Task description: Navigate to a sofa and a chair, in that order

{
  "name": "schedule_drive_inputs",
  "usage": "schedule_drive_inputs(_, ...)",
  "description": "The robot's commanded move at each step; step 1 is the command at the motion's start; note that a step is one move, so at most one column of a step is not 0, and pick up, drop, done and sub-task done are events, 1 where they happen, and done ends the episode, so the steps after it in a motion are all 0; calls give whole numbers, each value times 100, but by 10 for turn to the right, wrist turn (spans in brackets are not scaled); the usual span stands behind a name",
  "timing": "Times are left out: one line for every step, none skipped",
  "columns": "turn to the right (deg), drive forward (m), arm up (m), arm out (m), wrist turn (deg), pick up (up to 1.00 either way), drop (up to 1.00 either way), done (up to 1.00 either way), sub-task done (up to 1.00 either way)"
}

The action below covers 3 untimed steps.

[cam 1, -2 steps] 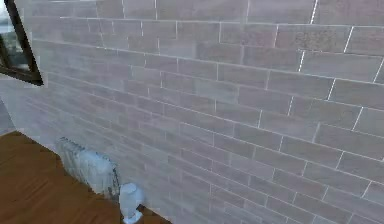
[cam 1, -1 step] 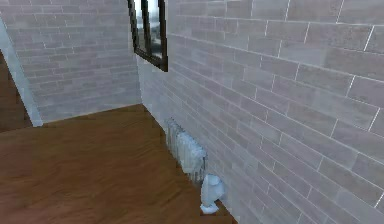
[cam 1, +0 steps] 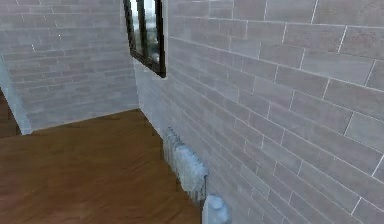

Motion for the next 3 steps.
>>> schedule_drive_inputs(-60,0,0,0,0,0,0,0,0)
schedule_drive_inputs(0,10,0,0,0,0,0,0,0)
schedule_drive_inputs(-450,0,0,0,0,0,0,0,0)
